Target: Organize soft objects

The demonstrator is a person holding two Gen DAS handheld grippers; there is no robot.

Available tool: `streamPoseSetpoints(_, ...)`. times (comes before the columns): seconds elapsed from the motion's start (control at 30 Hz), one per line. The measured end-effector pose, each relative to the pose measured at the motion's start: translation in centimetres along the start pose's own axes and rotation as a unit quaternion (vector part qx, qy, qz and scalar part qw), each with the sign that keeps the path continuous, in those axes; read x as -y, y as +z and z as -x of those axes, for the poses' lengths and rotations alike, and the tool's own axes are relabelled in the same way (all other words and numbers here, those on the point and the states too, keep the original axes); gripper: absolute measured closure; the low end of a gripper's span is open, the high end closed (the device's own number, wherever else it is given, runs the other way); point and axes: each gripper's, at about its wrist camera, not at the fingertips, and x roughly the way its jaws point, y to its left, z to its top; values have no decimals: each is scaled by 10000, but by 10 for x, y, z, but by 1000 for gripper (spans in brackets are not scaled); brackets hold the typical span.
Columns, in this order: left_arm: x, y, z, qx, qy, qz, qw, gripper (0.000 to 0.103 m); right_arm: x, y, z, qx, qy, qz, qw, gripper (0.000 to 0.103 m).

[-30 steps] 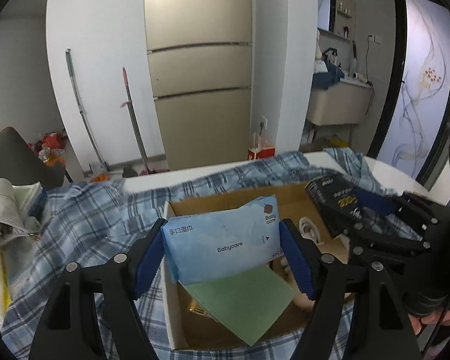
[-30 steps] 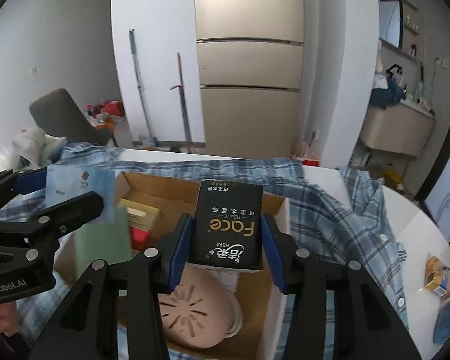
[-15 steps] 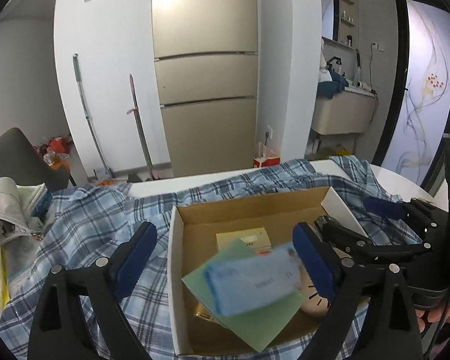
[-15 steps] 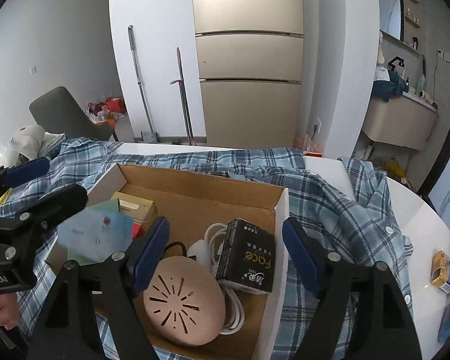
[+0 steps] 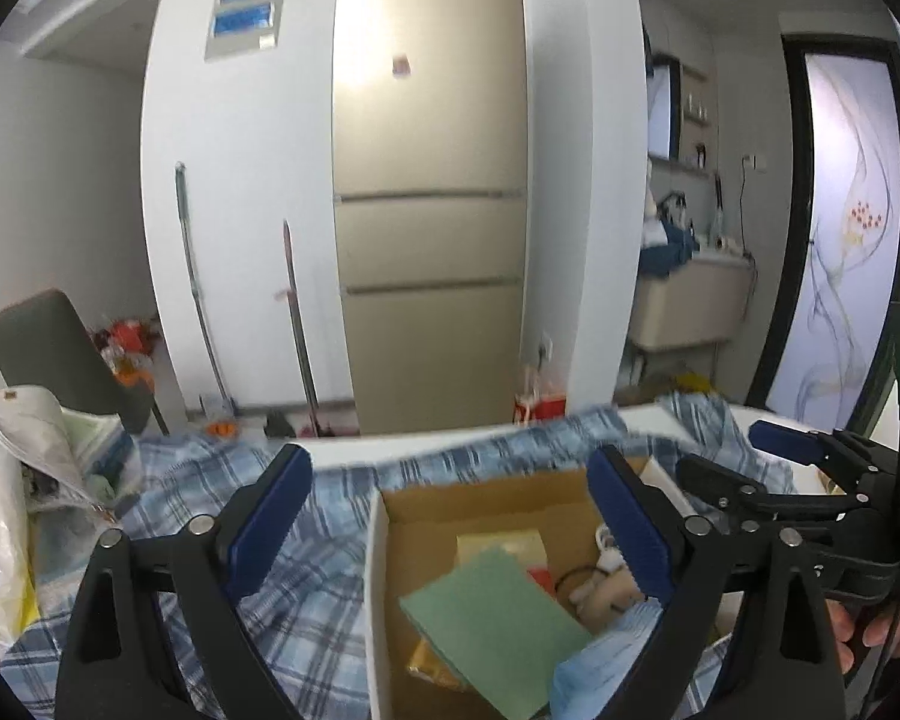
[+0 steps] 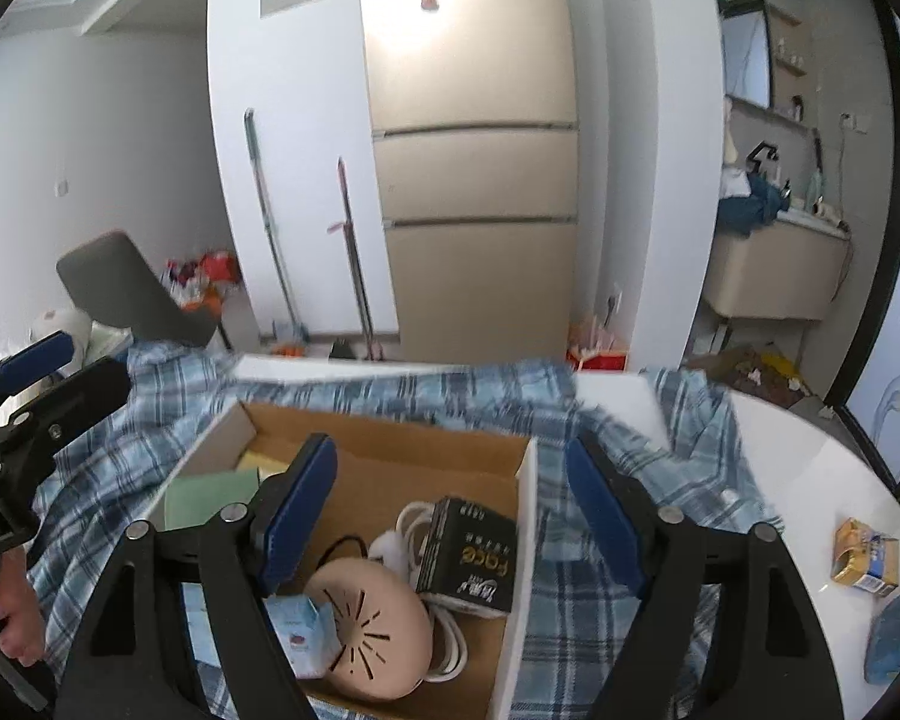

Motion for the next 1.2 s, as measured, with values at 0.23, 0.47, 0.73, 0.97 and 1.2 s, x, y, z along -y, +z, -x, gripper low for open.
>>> streamPoseSetpoints(0.23, 0, 10, 43, 1090, 20, -24, 9940, 0, 10, 12, 38, 1085, -10, -168, 9940, 1)
streamPoseSetpoints(0.47, 2, 14, 64, 1550, 128, -131, 9877, 0, 5, 20, 61, 1666, -219, -17, 9858, 0)
streamPoseSetpoints(0.73, 2, 26, 76, 1541, 152, -49, 9879, 0, 1, 31, 86, 1950, -328, 14, 9802, 1)
streamPoseSetpoints(0.97, 0, 37, 122, 1768, 155, -2, 9841, 0, 0, 41, 130, 2270, -270, -98, 9735, 0)
streamPoseSetpoints(1.2, -1, 16, 179, 1984, 235, -292, 9794, 0, -15, 23, 169, 2389, -286, 150, 9705, 0)
